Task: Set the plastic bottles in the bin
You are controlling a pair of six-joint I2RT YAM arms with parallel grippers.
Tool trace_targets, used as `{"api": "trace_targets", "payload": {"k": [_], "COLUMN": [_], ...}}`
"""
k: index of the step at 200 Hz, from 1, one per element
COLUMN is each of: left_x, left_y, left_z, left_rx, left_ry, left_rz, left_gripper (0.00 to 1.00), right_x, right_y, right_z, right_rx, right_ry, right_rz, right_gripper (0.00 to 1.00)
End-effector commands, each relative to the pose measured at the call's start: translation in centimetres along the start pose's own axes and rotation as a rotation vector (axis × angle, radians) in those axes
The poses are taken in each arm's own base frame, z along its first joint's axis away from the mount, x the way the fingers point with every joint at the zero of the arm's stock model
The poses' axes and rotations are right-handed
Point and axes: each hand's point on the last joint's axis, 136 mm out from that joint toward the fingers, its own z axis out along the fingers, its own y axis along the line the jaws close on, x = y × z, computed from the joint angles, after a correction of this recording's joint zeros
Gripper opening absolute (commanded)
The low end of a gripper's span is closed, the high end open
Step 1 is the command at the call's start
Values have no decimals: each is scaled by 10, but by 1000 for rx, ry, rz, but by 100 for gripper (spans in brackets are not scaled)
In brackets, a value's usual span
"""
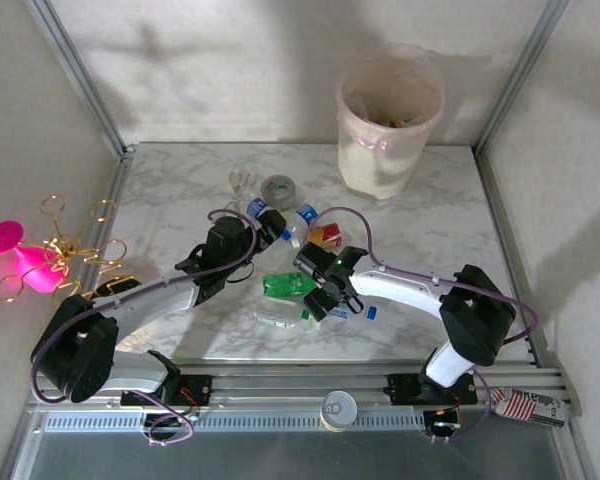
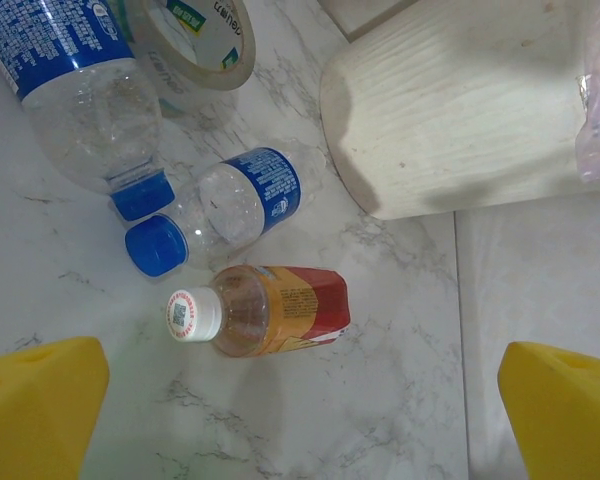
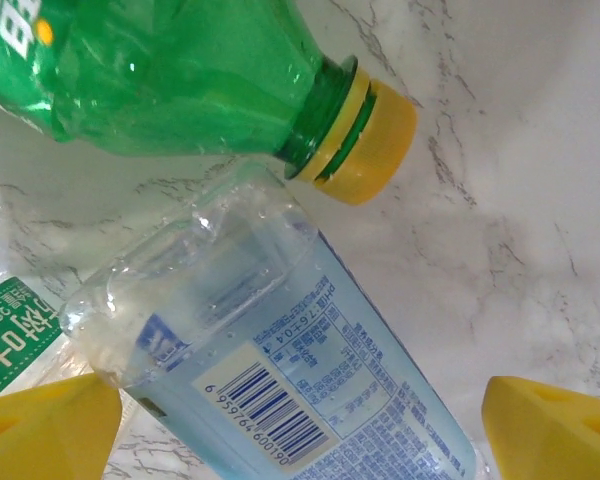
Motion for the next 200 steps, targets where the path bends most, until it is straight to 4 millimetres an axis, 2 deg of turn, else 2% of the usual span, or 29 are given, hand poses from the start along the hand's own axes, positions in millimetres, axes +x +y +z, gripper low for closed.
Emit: {"api": "trace_targets", "payload": {"k": [1,30,74,120,158,200], "left_x": [-6,-6,-8,-7,-7,-8], "left_y": [3,3,3,6,5,7], "left_z": [-5,-7,-11,-12,-11,-10], "left_rx": [-4,-2,0,-3,-3,-9], "left_ry": [-23,-24,-35,-35,-37,-41], "left_rz": [0,-4,-15,-26,-27,-24], "left_gripper": [99,100,100,100,100,100], "right_x": [0,2,4,8,5,-10], "right_y": [-9,-15,-10,-8,-9,-10], "right_z": [3,12,27,38,35,13], "right_rx": [36,30,-4,-20,-14,-43], "right_ry": [5,6,9,20,8,-67], "right_rz": [-12,1,-2,-9,-18,-34], "right_gripper": [91,87,83,75,67,55]}}
